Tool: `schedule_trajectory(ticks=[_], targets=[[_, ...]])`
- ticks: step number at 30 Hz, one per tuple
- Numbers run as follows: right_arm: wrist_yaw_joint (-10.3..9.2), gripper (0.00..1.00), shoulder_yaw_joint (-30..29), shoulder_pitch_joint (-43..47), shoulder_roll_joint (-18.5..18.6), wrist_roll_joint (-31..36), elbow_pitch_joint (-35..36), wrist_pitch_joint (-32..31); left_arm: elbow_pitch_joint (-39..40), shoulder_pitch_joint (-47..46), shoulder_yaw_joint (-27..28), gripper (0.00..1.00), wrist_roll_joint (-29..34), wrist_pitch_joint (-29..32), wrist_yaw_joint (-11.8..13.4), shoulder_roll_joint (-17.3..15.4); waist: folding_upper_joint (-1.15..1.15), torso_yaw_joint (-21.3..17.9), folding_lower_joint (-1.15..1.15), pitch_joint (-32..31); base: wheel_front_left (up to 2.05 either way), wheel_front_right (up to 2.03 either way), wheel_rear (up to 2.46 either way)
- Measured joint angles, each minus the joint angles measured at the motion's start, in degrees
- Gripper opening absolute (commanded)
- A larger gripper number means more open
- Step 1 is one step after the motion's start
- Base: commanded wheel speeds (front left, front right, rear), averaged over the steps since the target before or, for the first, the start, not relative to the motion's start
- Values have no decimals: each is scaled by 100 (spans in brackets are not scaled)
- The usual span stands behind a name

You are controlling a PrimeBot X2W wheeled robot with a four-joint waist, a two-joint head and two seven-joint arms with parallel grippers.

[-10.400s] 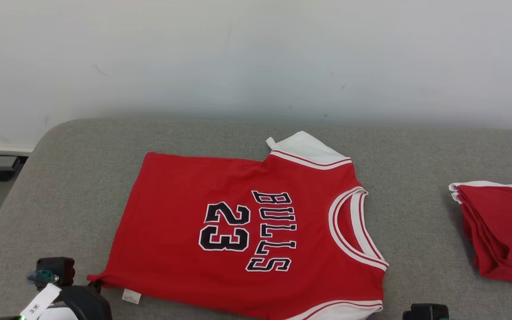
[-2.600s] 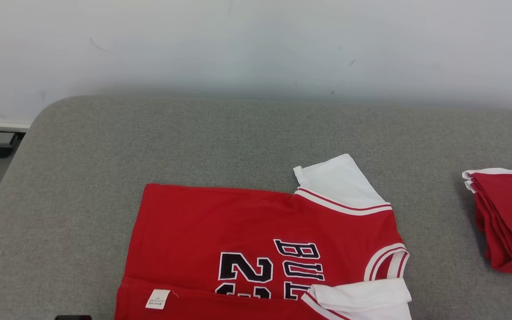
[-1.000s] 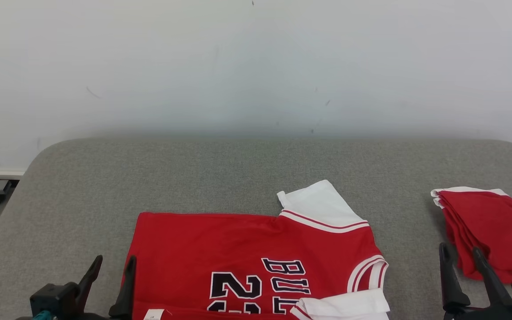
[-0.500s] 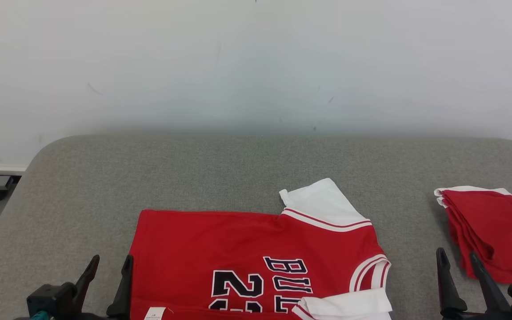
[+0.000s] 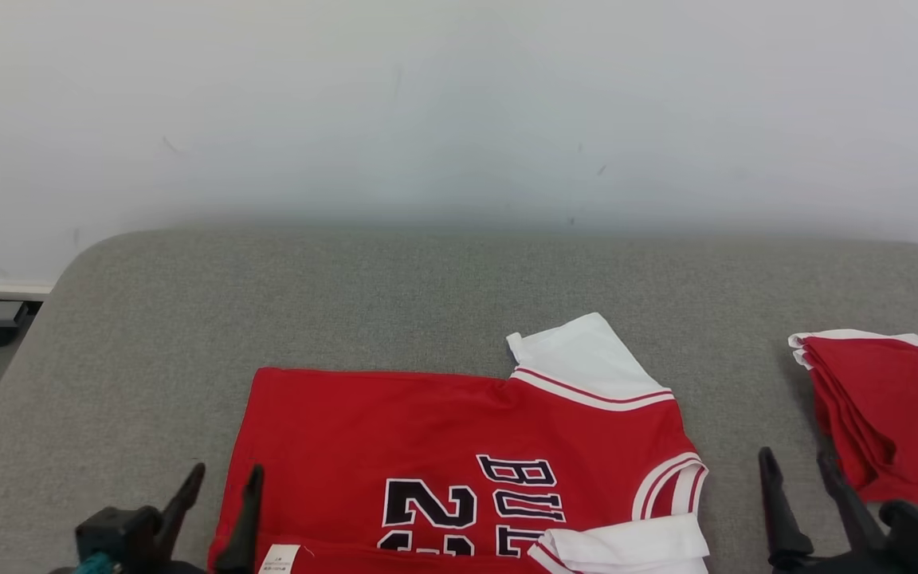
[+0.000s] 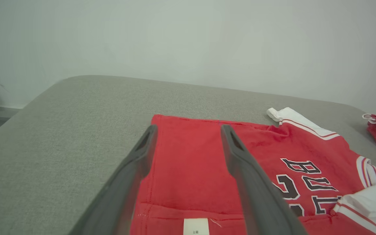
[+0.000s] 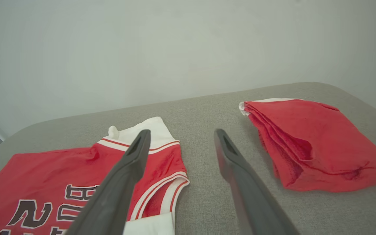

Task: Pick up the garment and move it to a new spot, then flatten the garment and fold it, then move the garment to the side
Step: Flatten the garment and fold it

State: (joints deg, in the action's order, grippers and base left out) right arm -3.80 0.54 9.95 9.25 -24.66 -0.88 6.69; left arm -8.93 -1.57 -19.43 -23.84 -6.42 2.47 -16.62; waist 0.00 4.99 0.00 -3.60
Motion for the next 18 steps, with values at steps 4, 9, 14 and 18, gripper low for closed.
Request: schedule_trajectory(ticks=[4,9,14,18], targets=[[2,100,250,-310,13,19,-247,-407,-231,-221,-191,100,-140,347,-207,27,0,14,0,89,0,0,0],[41,100,517,-1322,159,156,-483,-1081,-578,-1039,-274,100,-198,945,-304,42,0,20,0,284,0,0,0],[216,100,594,-2322,286,4,-805,-1809,-1116,-2037,-336,100,-252,1574,-352,260,0,34,0,595,0,0,0],[238,100,560,-3010,392,-213,-1246,-2464,-1585,-2771,-347,100,-331,2069,-347,485,-1,80,1,886,0,0,0]])
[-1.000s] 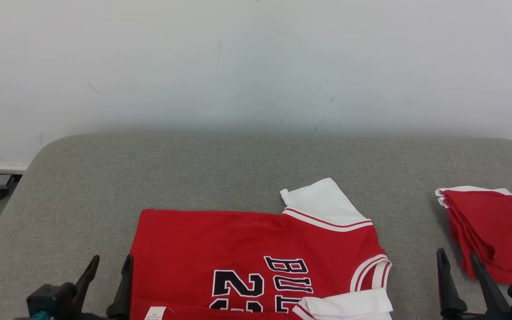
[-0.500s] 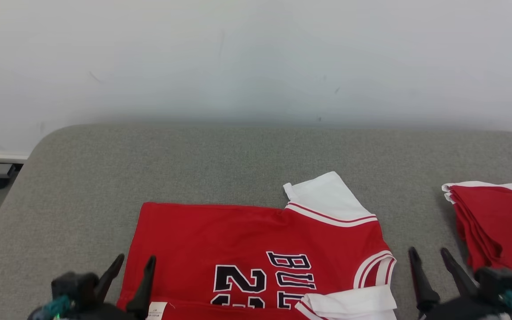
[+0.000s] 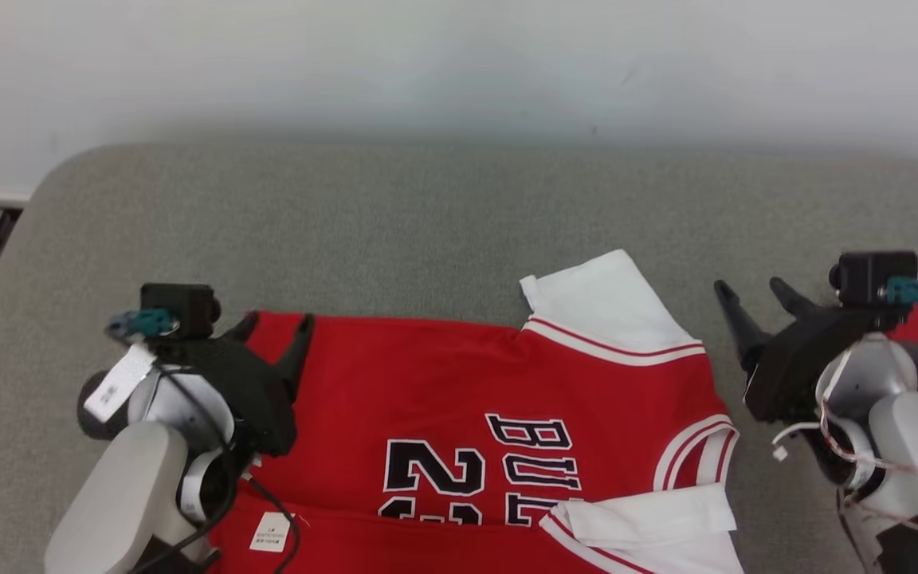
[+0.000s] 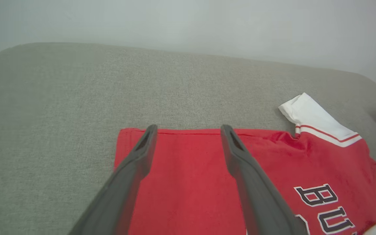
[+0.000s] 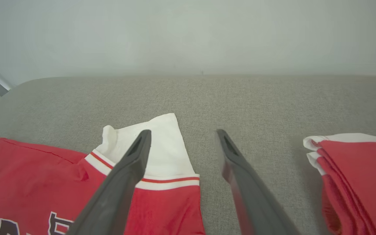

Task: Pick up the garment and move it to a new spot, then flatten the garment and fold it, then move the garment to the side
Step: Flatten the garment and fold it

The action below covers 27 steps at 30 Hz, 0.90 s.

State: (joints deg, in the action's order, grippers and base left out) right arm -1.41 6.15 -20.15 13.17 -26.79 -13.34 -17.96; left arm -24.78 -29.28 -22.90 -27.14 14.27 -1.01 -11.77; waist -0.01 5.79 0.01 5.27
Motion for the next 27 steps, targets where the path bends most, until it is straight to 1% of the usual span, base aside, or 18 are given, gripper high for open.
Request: schedule_trajectory(ticks=[6,10,15,19,22,27], targets=[[-15,100,-67,-738,231,-43,-389,-689,-582,-564,-165,100,-3,727,8,166,0,122,0,470,0,0,0],[-64,100,-65,-1295,315,-24,-493,-988,-815,-1059,-149,100,49,987,136,205,-1,224,0,794,0,0,0],[-40,100,65,-1628,345,-23,-739,-1269,-1207,-1550,-152,100,112,1181,250,339,-1,376,0,1170,0,0,0],[48,100,244,-1814,327,25,-984,-1422,-1549,-1733,-171,100,141,1272,252,350,-1,526,1,1371,0,0,0],[63,100,289,-1929,325,38,-1110,-1492,-1749,-1881,-190,100,148,1328,250,366,-1,662,-1,1485,0,0,0],[100,100,393,-2124,182,38,-1229,-1586,-1982,-1977,-197,100,193,1352,242,320,-1,715,-1,1546,0,0,0]])
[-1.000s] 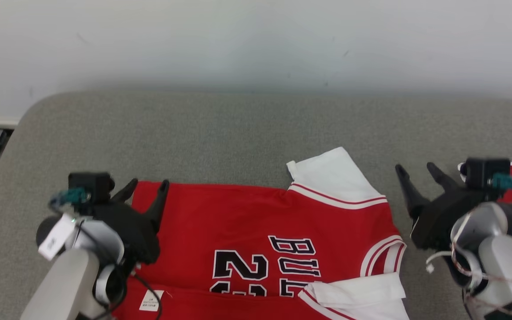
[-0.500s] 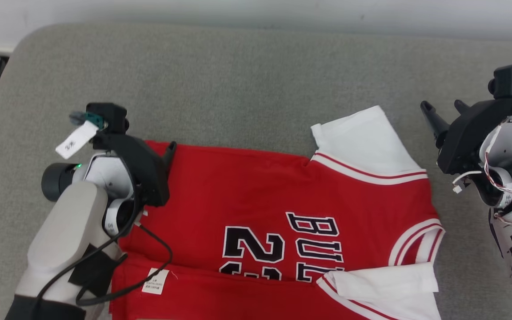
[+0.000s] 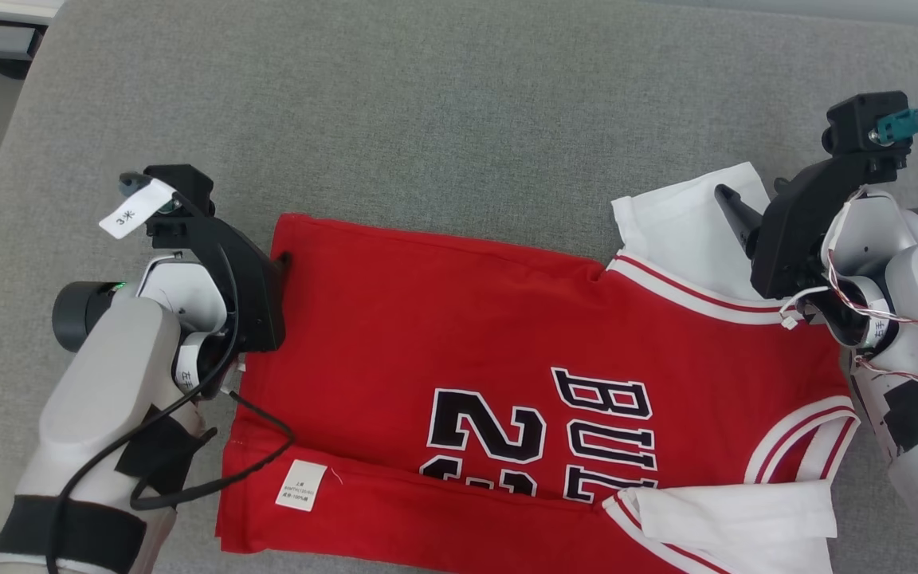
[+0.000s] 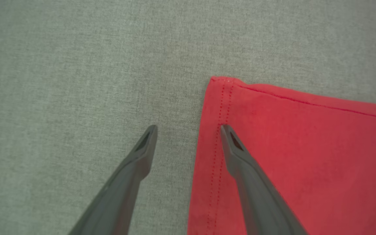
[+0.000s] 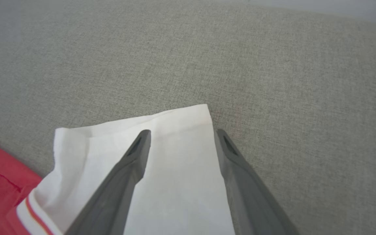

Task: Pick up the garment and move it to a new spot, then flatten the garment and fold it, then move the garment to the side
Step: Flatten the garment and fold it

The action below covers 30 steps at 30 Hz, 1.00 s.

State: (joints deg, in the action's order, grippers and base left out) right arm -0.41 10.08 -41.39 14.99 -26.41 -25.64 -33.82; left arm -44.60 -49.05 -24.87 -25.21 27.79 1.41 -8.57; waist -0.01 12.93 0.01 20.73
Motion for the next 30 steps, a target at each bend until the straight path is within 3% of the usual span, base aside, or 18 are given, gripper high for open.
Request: schedule_trajectory(ticks=[6,11,15,30], targets=[[40,100,86,-158,-110,7,-90,-40,-120,-302,-12,100,26,-63,-96,-2,1,-88,-1,18,0,0,0],[32,100,62,-174,-131,22,-191,-41,-245,-398,-57,100,33,-71,-131,179,1,-161,0,92,0,0,0],[-69,100,44,-364,-166,32,-275,-1,-348,-494,-78,100,49,-112,-142,218,1,-187,-1,175,0,0,0],[-160,97,0,-719,-138,96,-784,-2,-767,-761,-127,100,57,-247,-175,359,1,4,0,294,0,0,0]])
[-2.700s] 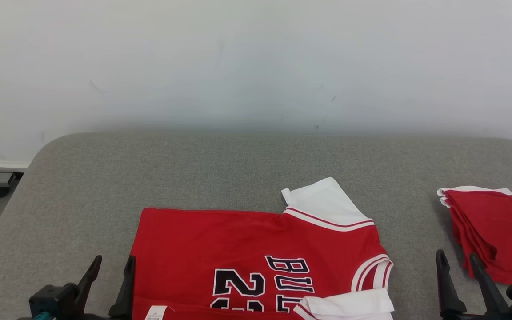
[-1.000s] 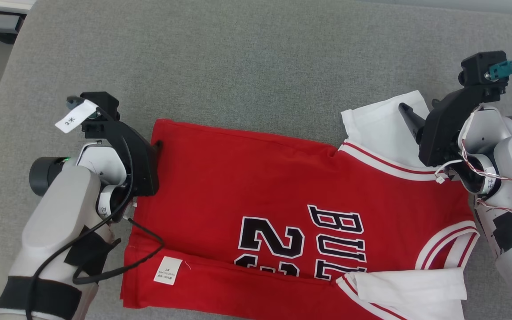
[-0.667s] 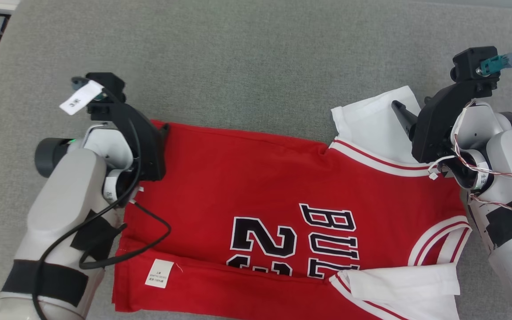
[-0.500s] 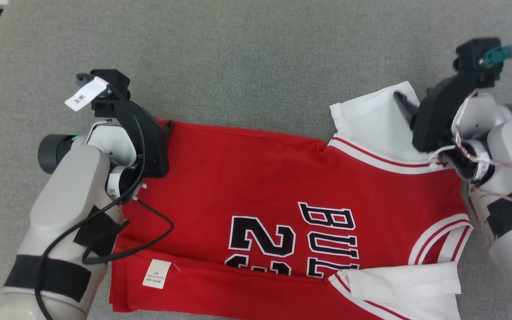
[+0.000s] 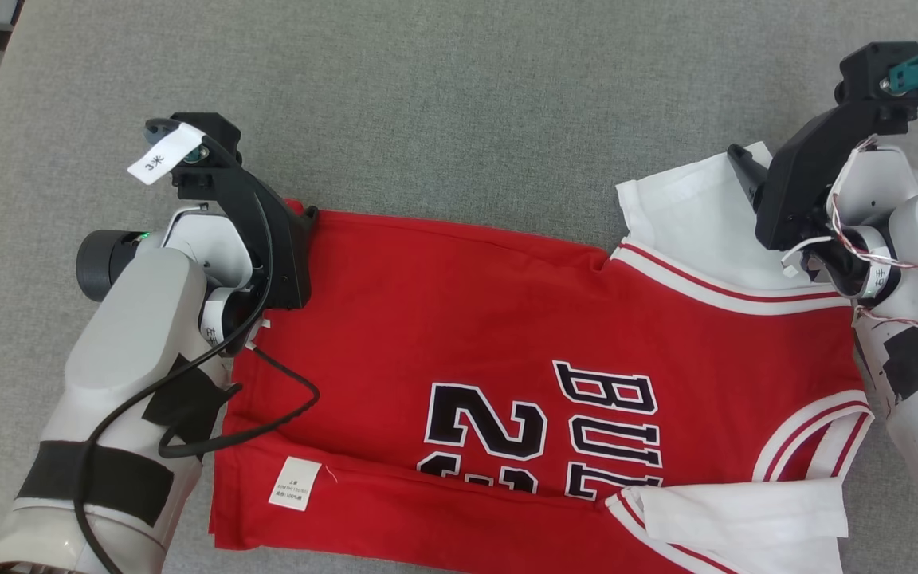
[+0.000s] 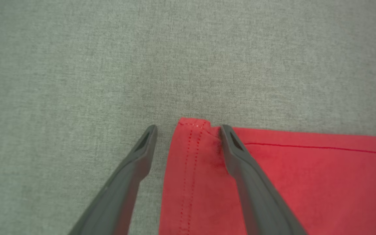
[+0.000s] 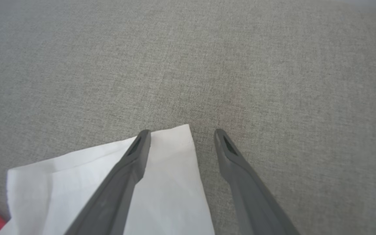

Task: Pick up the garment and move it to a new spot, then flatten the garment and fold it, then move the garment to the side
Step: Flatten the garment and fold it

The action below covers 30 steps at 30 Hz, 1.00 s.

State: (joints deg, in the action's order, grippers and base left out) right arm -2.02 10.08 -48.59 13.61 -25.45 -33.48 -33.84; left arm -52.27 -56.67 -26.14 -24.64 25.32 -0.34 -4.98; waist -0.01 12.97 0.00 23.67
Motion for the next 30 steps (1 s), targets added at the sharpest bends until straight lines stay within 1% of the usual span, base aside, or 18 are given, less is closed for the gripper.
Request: schedule_trajectory(ticks=[1,3,8,9,10,12,13,14,15,17,18,19,22,24,25,27,29,30], targets=[[0,93,2,-35,5,0,-29,-9,-27,-1,1,100,0,-13,-21,3,0,4,0,-4,0,0,0],[2,81,33,-69,5,0,-91,-54,-78,-10,1,100,-1,-15,-26,22,0,9,0,-14,0,0,0],[51,76,166,-133,-46,9,-213,-155,-205,-35,3,100,-1,-65,-71,13,0,-38,0,-44,0,0,0],[51,72,170,-133,-45,35,-220,-155,-226,-48,-1,100,-1,-66,-71,14,0,-47,-1,-49,0,0,0],[51,63,169,-134,-35,46,-234,-158,-247,-62,-5,93,-1,-66,-71,13,0,-54,0,-52,0,0,0],[51,57,168,-136,-10,65,-279,-198,-292,-103,-13,88,-1,-67,-79,15,0,-65,0,-55,0,0,0],[51,57,167,-140,-2,69,-299,-198,-309,-113,-15,88,-1,-74,-107,21,0,-69,0,-57,0,0,0],[51,51,168,-148,-1,79,-316,-198,-331,-113,-16,87,-1,-76,-120,24,0,-72,0,-59,0,0,0],[51,49,168,-161,-2,79,-335,-198,-356,-113,-18,84,-1,-92,-120,26,0,-75,0,-61,0,0,0],[42,44,156,-175,-4,79,-368,-197,-394,-119,-18,69,-1,-116,-123,30,0,-79,0,-64,0,0,0],[41,42,152,-186,-5,79,-390,-197,-413,-129,-20,58,-1,-116,-125,31,0,-80,0,-65,0,0,0],[19,40,147,-197,-8,79,-410,-197,-427,-138,-23,51,-1,-122,-127,34,0,-80,-1,-66,0,0,0],[-3,31,143,-249,-8,79,-492,-197,-472,-153,-29,47,-1,-153,-144,53,0,-76,-1,-71,0,0,0],[-8,5,148,-250,-8,88,-522,-196,-499,-157,-31,42,-1,-176,-170,58,0,-71,0,-75,0,0,0],[-8,0,152,-252,-8,88,-533,-196,-523,-165,-33,37,-1,-194,-170,65,0,-68,0,-78,0,0,0],[-8,0,168,-254,-5,97,-546,-194,-565,-179,-36,29,-1,-224,-171,80,0,-63,0,-83,0,0,0],[-8,0,170,-255,-5,130,-559,-144,-598,-200,-38,6,-1,-270,-171,89,0,-58,0,-89,0,0,0],[-8,0,170,-258,-5,131,-571,-143,-612,-213,-38,0,-1,-276,-171,90,0,-57,0,-93,0,0,0]])
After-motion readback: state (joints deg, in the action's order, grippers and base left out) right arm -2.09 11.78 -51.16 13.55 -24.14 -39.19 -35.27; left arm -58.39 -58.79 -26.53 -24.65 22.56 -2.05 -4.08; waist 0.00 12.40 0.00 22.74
